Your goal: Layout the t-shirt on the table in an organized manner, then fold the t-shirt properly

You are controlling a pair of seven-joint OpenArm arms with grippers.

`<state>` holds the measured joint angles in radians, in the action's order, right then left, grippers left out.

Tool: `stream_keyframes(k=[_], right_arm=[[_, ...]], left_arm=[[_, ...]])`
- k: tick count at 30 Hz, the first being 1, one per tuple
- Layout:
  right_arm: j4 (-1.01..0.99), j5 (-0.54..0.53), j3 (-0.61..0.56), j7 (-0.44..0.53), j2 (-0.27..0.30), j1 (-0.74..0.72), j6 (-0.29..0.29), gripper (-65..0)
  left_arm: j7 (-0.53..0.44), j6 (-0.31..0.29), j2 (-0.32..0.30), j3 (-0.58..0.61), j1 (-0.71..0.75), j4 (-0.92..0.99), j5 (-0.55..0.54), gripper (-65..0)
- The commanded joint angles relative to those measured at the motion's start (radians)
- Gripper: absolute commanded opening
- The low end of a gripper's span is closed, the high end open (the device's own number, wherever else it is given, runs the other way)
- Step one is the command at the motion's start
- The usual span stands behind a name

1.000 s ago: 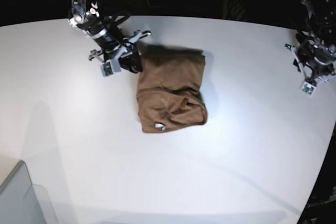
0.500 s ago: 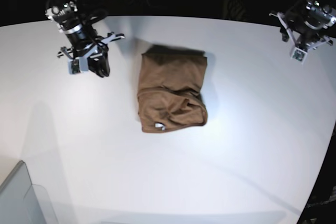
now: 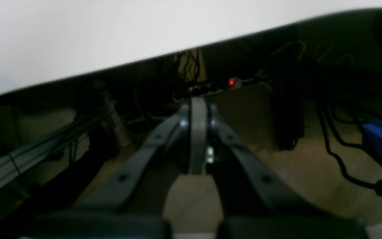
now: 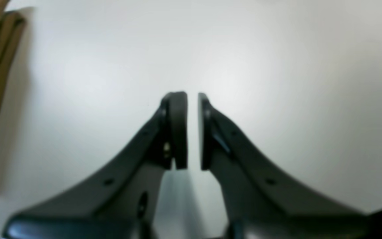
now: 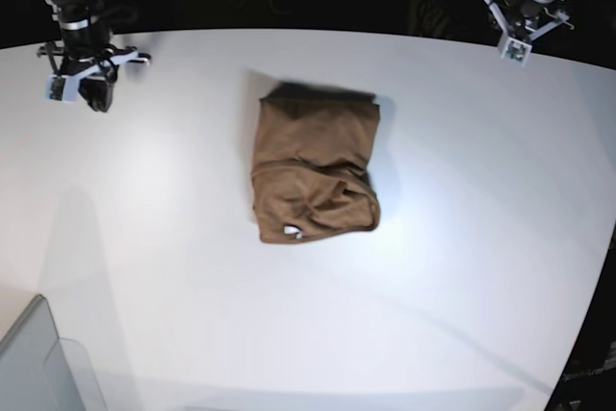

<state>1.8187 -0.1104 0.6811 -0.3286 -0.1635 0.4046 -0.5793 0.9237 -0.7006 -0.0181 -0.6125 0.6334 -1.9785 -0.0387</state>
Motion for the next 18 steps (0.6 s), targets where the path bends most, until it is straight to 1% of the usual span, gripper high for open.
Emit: stream_keyframes(k=[1,4,7,9,12,15,18], right_arm=[[0.017,-0.016,0.025,0.026,0.006,-0.003,-0.003,-60.6],[0.014,-0.016,0.118,0.024,0.006,-0.023,-0.003,-60.6],[-0.021,-0.016,0.239,0.023,0.006,-0.065,0.003,-60.6],[-0.067,-0.016,0.329,0.023,0.006,-0.097,0.029,-60.6],[-0.167,-0.012,0.435,0.023,0.006,-0.128,0.041,-60.6],[-0.253,-0.012,0.475,0.023,0.006,-0.123,0.043,-60.6],[-0.323,-0.012,0.475,0.024,0.006,-0.103,0.045,-60.6]], left_arm=[[-0.005,0.002,-0.001,-0.004,0.013,-0.015,-0.005,-65.0],[-0.005,0.002,0.007,-0.004,0.027,-0.015,-0.005,-65.0],[-0.005,0.002,0.014,-0.004,0.027,-0.014,-0.005,-65.0],[-0.007,0.002,0.019,-0.004,0.026,-0.002,-0.005,-65.0],[-0.007,0.002,0.027,-0.002,0.013,0.038,-0.005,-65.0],[-0.007,0.002,0.023,0.033,-0.019,0.104,-0.003,-65.0],[-0.01,0.002,0.019,0.079,-0.027,0.176,-0.002,-65.0]])
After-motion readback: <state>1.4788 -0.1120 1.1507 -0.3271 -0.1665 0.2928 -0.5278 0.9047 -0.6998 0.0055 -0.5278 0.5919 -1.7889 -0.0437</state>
